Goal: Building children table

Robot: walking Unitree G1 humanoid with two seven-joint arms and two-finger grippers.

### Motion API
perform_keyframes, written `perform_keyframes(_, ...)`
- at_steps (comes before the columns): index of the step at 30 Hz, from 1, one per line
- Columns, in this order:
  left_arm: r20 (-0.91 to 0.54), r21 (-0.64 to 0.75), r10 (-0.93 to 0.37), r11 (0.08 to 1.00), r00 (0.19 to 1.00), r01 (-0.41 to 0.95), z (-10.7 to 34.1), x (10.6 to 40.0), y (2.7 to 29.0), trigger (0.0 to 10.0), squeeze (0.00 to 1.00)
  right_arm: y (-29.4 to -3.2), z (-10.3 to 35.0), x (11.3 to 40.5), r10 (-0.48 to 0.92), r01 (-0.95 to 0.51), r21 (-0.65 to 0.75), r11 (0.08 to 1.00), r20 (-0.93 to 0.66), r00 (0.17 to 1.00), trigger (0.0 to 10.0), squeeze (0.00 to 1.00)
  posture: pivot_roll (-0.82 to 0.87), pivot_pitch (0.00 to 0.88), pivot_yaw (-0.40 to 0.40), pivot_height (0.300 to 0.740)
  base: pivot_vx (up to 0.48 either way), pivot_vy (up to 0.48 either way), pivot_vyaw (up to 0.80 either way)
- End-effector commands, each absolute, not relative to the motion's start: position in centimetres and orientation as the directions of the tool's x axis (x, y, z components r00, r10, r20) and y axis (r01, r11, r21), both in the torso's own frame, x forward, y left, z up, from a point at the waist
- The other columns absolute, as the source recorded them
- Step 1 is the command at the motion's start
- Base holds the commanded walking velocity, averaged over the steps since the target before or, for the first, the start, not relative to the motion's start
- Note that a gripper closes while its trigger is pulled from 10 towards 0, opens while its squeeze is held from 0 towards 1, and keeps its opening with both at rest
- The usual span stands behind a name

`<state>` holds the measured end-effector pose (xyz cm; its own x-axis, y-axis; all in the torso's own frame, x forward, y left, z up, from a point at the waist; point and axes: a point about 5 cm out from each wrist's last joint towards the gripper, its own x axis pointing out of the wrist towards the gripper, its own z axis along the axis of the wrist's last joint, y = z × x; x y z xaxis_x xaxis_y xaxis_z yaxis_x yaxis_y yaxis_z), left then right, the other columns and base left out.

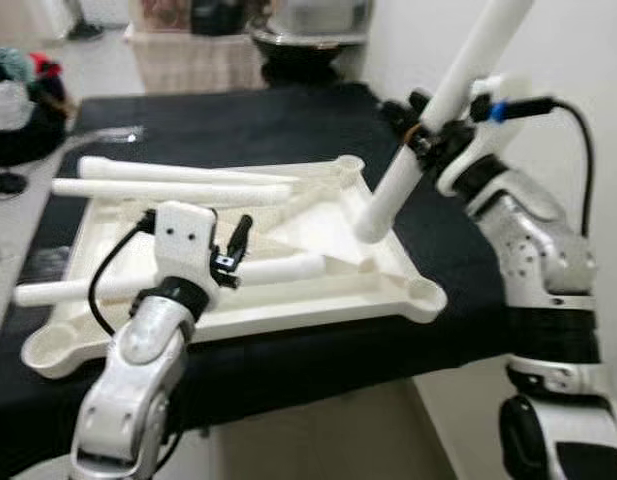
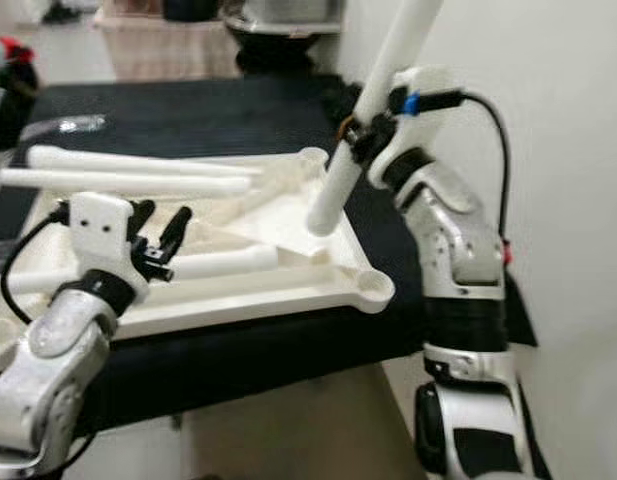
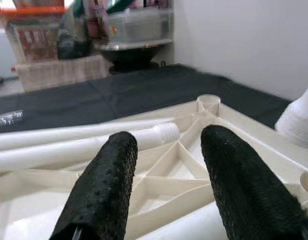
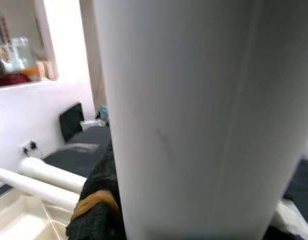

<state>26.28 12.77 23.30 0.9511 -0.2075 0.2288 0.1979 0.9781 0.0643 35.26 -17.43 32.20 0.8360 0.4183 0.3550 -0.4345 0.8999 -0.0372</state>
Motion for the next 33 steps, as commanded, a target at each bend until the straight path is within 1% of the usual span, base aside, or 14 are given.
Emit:
perform_keyframes(1,0.209,0.067,-0.204,0.979,0.957,0.194,23.0,26.3,12.9,10.0,0.00,-17.6,31.8,35.2,0.413,-0.428,-0.039,0.903,0.348,0.841,10.0,0.00,0.07,0.122,-0.029,0.740,0.000,0.000,0.00)
perform_keyframes(3,0.207,0.074,-0.207,0.978,0.956,0.196,23.0,26.3,12.9,10.0,0.00,-17.5,31.7,35.2,0.419,-0.430,-0.047,0.902,0.342,0.841,10.0,0.00,0.07,0.122,-0.029,0.740,0.000,0.000,0.00)
perform_keyframes(6,0.188,0.094,-0.223,0.974,0.957,0.208,22.8,26.5,12.8,10.0,0.00,-17.1,31.2,35.1,0.431,-0.439,-0.053,0.897,0.327,0.841,10.0,0.00,0.07,0.121,-0.025,0.740,0.000,-0.437,0.00)
perform_keyframes(8,0.191,0.087,-0.197,0.979,0.962,0.183,22.8,26.6,13.1,10.0,0.00,-16.8,31.2,35.1,0.434,-0.443,-0.050,0.895,0.325,0.840,10.0,0.00,0.07,0.129,-0.027,0.740,0.257,-0.401,0.00)
perform_keyframes(14,0.192,0.033,-0.145,0.989,0.971,0.141,23.0,26.7,13.7,10.0,0.00,-16.6,31.4,35.1,0.442,-0.450,-0.055,0.891,0.331,0.834,10.0,0.00,0.07,0.129,-0.030,0.740,0.000,0.000,0.00)
perform_keyframes(19,0.199,0.024,-0.181,0.983,0.963,0.180,23.0,26.2,13.3,10.0,0.00,-15.8,31.3,34.4,0.521,-0.522,-0.088,0.848,0.316,0.793,10.0,0.00,0.07,0.122,-0.027,0.740,0.000,0.000,0.00)
perform_keyframes(25,0.214,0.012,-0.196,0.980,0.957,0.199,23.1,25.9,12.9,10.0,0.00,-15.5,30.5,34.1,0.523,-0.524,-0.087,0.847,0.307,0.795,10.0,0.00,0.07,0.108,-0.023,0.740,0.000,0.000,0.00)
perform_keyframes(30,0.224,0.005,-0.215,0.976,0.950,0.220,23.3,25.7,12.6,10.0,0.00,-15.7,30.6,34.1,0.514,-0.515,-0.088,0.853,0.313,0.798,10.0,0.00,0.07,0.104,-0.021,0.740,0.000,0.000,0.00)
perform_keyframes(33,0.233,-0.012,-0.209,0.976,0.950,0.217,23.4,25.6,12.7,10.0,0.00,-16.8,30.5,34.3,0.509,-0.485,-0.154,0.861,0.266,0.819,10.0,0.00,0.07,0.102,-0.013,0.740,0.000,0.000,0.00)
